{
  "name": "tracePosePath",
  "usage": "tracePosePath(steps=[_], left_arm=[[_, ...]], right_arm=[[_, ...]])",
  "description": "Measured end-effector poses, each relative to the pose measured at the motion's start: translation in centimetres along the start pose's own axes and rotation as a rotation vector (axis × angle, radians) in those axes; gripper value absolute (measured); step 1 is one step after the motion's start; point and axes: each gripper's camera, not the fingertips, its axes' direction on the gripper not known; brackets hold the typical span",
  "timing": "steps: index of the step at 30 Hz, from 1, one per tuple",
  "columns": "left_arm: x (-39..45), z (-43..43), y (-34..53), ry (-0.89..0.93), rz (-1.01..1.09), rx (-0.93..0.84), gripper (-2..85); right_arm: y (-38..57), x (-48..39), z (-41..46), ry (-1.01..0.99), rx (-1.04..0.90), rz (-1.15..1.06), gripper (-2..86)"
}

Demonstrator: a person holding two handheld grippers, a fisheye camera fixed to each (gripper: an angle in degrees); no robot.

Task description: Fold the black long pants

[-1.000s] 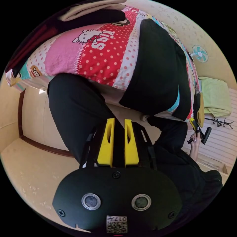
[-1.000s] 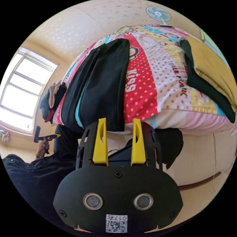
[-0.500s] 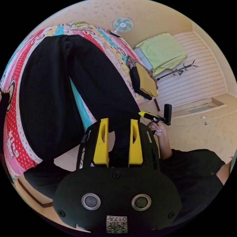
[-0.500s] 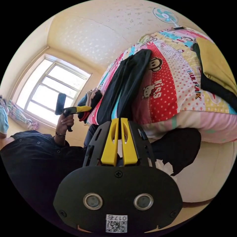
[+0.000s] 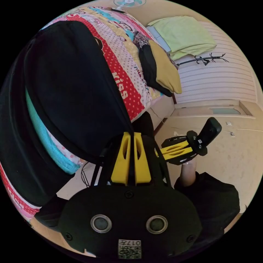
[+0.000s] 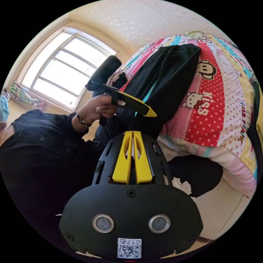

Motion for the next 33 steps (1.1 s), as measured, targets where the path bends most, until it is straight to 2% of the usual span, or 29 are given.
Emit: tracePosePath(steps=[4, 6, 11, 15, 18, 20, 21, 23, 25, 28, 30, 33], left_arm=[[-3.3, -2.5, 4.4, 0.136, -0.062, 0.143, -0.6], [-4.4, -3.5, 5.8, 0.165, -0.073, 0.184, -0.8], [-6.5, -5.5, 8.5, 0.214, -0.1, 0.247, -0.8], [-8.7, -6.4, 10.8, 0.29, -0.146, 0.325, -0.7], [-10.5, -7.4, 12.2, 0.371, -0.155, 0.366, -0.8], [-11.6, -8.3, 13.0, 0.416, -0.15, 0.389, -0.8], [-12.4, -9.0, 13.6, 0.441, -0.139, 0.409, -0.7], [-13.9, -10.2, 14.7, 0.482, -0.134, 0.435, -0.7], [-16.9, -11.8, 16.7, 0.605, -0.137, 0.491, -0.8], [-21.1, -13.6, 20.4, 0.838, -0.149, 0.598, -0.8], [-23.2, -14.5, 23.4, 0.89, -0.189, 0.674, -0.8], [-25.8, -15.6, 28.5, 0.843, -0.285, 0.767, -0.8]], right_arm=[[-4.2, 4.8, -3.2, 0.1, -0.046, 0.061, 5.0], [-11.4, 8.2, -5.9, 0.207, -0.02, 0.083, 9.7], [-30.0, 15.4, -6.3, 0.337, 0.044, 0.149, 12.9], [-40.5, 23.7, -1.6, 0.289, 0.037, 0.364, 14.4], [-42.7, 27.0, 0.5, 0.202, 0.211, 0.503, 13.6], [-43.2, 28.5, 2.6, 0.2, 0.218, 0.542, 11.3], [-43.4, 28.7, 3.8, 0.245, 0.201, 0.548, 7.4], [-43.8, 27.7, 4.5, 0.312, 0.249, 0.528, 4.2], [-44.8, 25.3, 4.5, 0.32, 0.327, 0.464, 3.1], [-48.5, 19.2, 5.8, 0.303, 0.296, 0.208, 2.4], [-51.6, 14.3, 8.4, 0.258, 0.28, 0.086, 2.1], [-55.5, 9.3, 14.2, 0.102, 0.242, -0.011, 2.2]])
